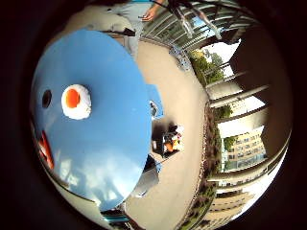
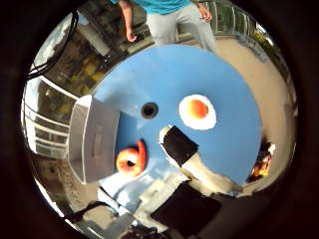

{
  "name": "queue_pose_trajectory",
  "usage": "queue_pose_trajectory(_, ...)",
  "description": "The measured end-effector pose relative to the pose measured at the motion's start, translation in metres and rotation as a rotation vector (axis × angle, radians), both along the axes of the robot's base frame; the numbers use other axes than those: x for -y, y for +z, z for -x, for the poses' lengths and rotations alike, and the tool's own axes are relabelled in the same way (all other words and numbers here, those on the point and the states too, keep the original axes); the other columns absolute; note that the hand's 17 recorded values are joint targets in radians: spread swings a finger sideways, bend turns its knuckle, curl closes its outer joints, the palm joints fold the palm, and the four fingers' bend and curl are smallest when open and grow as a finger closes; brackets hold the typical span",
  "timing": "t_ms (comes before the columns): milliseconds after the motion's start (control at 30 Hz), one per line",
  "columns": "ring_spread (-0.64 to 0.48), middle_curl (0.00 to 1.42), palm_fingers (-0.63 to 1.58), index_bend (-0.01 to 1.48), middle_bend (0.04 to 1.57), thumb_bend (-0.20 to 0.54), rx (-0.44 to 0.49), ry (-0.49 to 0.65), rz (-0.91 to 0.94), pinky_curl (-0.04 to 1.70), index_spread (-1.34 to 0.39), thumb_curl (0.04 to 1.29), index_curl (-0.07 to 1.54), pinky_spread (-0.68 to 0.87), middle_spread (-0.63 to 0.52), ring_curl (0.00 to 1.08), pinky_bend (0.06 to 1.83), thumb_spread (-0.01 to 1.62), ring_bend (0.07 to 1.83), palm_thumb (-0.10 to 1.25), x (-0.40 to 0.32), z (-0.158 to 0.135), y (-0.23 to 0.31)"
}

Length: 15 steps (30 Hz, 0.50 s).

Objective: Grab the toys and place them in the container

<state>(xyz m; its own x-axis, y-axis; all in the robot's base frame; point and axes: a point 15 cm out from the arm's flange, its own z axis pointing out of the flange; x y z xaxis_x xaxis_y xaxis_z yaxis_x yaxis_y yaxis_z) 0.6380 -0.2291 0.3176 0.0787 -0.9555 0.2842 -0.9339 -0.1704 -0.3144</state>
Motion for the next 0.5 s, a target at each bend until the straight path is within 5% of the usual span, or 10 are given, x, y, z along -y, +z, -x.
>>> queue_pose_trajectory(500,0.29,0.33,0.37,0.17,0.19,-0.03,-0.149,0.078,0.142,0.09,-0.14,0.27,0.32,0.48,0.01,0.29,0.69,1.1,0.38,0.21,0.022,-0.009,-0.092)
